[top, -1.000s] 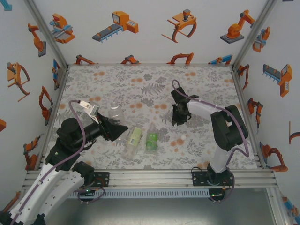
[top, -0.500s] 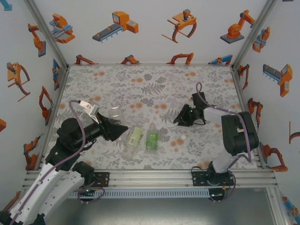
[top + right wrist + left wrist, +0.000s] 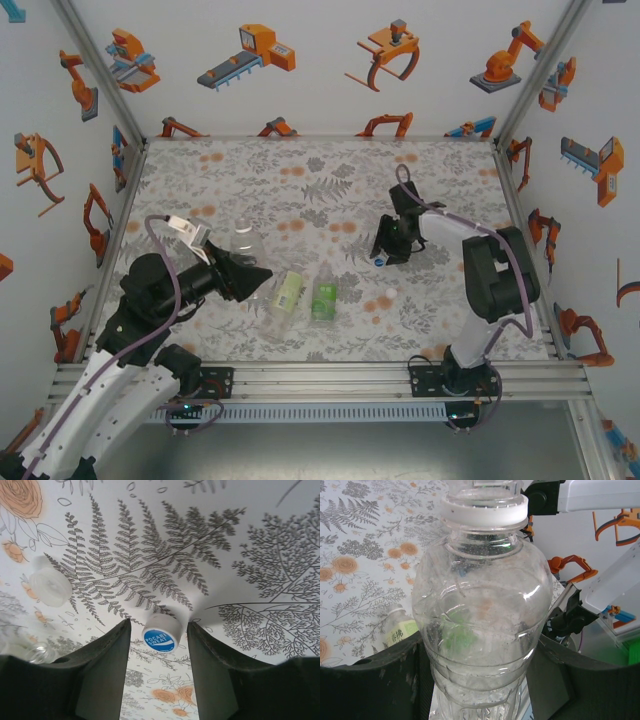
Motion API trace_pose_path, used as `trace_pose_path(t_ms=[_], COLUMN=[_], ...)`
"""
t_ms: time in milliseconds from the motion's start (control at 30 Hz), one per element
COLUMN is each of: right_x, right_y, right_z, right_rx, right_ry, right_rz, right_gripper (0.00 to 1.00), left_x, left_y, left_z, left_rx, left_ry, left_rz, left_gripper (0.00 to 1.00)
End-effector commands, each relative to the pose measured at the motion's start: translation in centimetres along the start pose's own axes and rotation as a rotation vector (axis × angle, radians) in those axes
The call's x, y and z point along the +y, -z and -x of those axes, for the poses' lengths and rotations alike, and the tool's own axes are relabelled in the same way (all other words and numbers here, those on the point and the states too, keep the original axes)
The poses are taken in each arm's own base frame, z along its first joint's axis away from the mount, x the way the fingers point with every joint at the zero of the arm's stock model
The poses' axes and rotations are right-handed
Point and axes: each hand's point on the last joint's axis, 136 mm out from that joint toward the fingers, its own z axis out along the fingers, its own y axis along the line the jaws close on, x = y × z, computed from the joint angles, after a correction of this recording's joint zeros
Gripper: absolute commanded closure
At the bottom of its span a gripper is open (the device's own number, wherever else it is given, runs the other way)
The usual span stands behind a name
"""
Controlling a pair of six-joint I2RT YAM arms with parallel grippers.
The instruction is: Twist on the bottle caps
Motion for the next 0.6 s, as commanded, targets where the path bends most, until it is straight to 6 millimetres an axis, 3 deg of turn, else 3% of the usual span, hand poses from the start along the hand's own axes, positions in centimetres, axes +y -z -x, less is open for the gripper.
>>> trace_pose_path(t_ms=[0, 200, 567], right_x=[-1.9, -1.7, -0.8], right_y=[-0.2, -0.1, -1.2], right_z=[-1.4, -1.8, -1.7], right_rx=[0.029, -0.016, -0.062], right_ry=[0.081, 0.177, 0.221], right_rz=[-0.173, -0.258, -0.246], right_gripper=[0.55, 0.56, 0.59], left_x=[-0.1, 0.1, 0.3], left_y=[0.3, 0.4, 0.2], left_z=[0.1, 0.0, -0.1], left_rx=[-0.019, -0.021, -0.015], left_ry=[0.002, 0.002, 0.007], left_rz=[-0.001, 0.004, 0.011], left_gripper=[0.89, 0.89, 0.89])
